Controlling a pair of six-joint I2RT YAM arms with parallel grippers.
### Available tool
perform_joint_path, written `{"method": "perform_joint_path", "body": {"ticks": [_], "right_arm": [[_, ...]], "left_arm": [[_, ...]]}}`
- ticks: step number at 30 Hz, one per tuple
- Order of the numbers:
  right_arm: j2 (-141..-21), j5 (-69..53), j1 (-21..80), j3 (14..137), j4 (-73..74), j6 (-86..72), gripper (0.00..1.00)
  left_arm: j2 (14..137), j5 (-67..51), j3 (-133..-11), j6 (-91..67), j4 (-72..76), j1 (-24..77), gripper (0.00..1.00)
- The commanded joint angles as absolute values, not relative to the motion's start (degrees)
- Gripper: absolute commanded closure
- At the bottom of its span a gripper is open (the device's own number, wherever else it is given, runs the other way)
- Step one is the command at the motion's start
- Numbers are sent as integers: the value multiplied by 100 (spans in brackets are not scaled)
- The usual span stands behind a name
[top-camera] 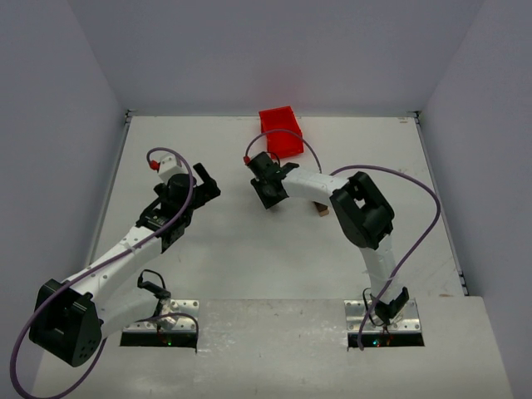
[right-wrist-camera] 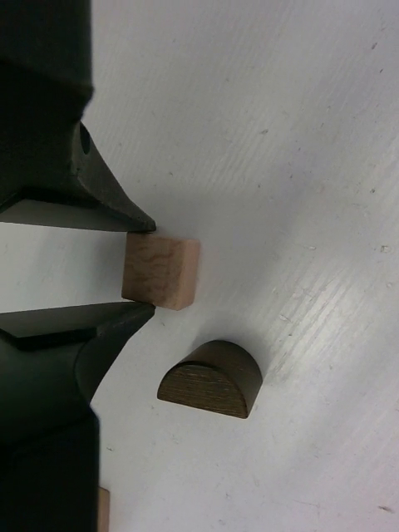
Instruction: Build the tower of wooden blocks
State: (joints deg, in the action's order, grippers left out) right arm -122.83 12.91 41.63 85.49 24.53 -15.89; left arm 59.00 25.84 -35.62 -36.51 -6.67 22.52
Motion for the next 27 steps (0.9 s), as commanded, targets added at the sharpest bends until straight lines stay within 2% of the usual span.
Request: {"method": "perform_joint_path", "body": {"ticks": [1, 3, 9, 15, 27], "right_arm": [[-12055, 1301, 4149, 8617, 2418, -1532, 76], [-11981, 1319, 4157, 8700, 2426, -1423, 80], [-11402, 1401, 4157, 8839, 2455, -1248, 80], [-10146, 2239, 4104, 8413, 2593, -1011, 76], [-8811, 2056, 2812, 7464, 3112, -1381, 75]], "left_arm": [[5818, 2523, -3612, -3664, -421, 2250, 0], [5818, 2522, -3604, -3659, -413, 2250, 0], [5804, 2519, -3600, -3656, -401, 2250, 0], [5862, 2435, -3612, -3612, -378, 2250, 0], [5941, 2460, -3638, -3604, -360, 2250, 0]]}}
